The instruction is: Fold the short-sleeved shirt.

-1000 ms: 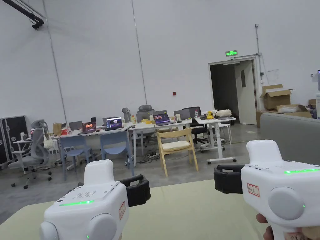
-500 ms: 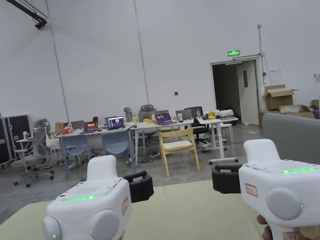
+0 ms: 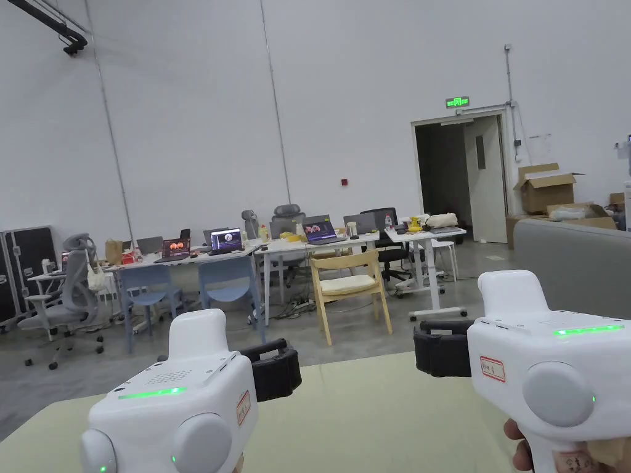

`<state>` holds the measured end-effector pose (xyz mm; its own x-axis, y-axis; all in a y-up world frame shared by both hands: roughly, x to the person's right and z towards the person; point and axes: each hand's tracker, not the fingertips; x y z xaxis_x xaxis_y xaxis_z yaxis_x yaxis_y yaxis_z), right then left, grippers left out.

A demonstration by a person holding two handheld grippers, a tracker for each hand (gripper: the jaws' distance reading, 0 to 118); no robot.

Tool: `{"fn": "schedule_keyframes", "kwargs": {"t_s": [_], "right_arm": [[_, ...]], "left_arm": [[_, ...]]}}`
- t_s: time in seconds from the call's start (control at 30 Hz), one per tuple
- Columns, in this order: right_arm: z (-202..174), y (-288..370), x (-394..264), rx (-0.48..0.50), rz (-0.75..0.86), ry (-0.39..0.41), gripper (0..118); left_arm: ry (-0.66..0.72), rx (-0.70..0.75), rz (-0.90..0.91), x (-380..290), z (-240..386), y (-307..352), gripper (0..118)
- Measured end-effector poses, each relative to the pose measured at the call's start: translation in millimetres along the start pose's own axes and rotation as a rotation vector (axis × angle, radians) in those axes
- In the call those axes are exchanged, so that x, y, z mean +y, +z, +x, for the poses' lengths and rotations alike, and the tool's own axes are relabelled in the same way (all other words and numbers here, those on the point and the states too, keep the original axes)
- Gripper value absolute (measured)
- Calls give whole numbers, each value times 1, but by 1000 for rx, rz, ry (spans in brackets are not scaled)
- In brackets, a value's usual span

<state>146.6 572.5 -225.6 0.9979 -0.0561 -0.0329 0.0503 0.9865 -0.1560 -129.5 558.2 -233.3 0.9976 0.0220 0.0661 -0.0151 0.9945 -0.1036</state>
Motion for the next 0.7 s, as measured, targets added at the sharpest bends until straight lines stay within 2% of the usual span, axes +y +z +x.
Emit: {"fn": "schedule_keyframes", "kwargs": {"t_s": [0.27, 0.7], "right_arm": [[1, 1, 0, -5, 9, 0, 118], [-8, 0, -6, -17, 12, 48, 118]], "left_arm": [[-25, 11, 10, 0, 3, 0, 118], [-25, 3, 0, -2, 5, -2, 118]]}}
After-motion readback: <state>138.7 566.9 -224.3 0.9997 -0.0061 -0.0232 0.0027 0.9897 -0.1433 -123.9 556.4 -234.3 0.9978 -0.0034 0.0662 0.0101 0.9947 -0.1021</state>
